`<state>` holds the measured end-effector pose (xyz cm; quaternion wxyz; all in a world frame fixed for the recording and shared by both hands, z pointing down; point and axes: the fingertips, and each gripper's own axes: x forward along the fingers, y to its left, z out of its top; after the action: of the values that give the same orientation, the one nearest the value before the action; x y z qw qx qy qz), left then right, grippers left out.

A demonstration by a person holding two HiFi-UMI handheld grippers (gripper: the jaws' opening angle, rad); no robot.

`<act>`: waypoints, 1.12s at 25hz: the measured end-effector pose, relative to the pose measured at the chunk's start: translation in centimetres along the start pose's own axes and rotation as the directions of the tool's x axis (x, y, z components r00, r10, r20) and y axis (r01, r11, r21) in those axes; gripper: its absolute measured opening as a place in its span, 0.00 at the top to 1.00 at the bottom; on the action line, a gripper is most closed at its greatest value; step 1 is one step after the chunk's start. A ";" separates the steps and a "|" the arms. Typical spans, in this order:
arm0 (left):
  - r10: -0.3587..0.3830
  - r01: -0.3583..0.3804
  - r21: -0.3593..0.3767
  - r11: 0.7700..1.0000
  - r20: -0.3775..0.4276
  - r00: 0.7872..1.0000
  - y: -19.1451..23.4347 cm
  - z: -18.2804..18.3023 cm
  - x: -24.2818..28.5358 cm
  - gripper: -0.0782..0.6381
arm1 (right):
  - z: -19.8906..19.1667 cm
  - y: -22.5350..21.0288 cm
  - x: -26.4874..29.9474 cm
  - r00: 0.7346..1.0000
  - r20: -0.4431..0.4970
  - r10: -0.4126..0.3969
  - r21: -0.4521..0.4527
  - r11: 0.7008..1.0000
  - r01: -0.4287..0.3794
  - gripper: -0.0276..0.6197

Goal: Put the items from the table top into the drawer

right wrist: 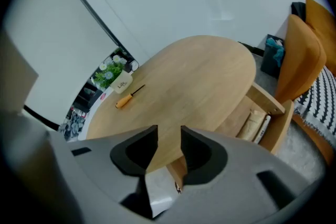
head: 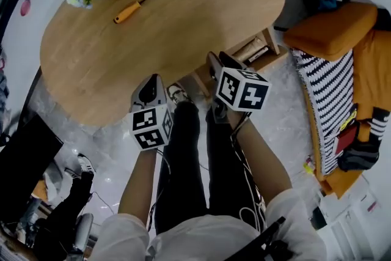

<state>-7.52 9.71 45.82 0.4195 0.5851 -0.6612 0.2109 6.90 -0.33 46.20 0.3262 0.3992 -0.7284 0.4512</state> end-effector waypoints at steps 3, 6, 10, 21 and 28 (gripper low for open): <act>0.035 -0.034 -0.048 0.998 0.008 0.999 2.9 -0.4 -0.6 0.88 | 0.3 3.2 1.5 0.999 -0.038 0.026 -0.105 0.994 -0.030 0.76; 0.077 -0.074 -0.102 0.992 0.021 0.997 5.6 -0.7 -1.1 0.88 | 0.7 6.1 3.0 0.996 -0.078 0.050 -0.224 0.972 -0.066 0.76; 0.118 -0.111 -0.163 0.980 0.030 0.993 8.4 -1.3 -1.8 0.88 | 0.6 9.1 4.5 0.991 -0.121 0.061 -0.342 0.934 -0.100 0.76; 0.202 -0.185 -0.265 0.946 0.037 0.979 14.4 -2.3 -2.9 0.88 | 0.6 14.3 8.5 0.977 -0.202 0.063 -0.515 0.842 -0.161 0.76; 0.241 -0.214 -0.319 0.924 0.050 0.969 18.4 -1.8 -2.5 0.88 | 3.1 16.8 11.6 0.971 -0.237 0.033 -0.669 0.719 -0.188 0.75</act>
<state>-24.54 16.74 48.71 0.4495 0.4398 -0.7673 0.1256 -13.62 -1.84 48.00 0.4972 0.1561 -0.8280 0.2072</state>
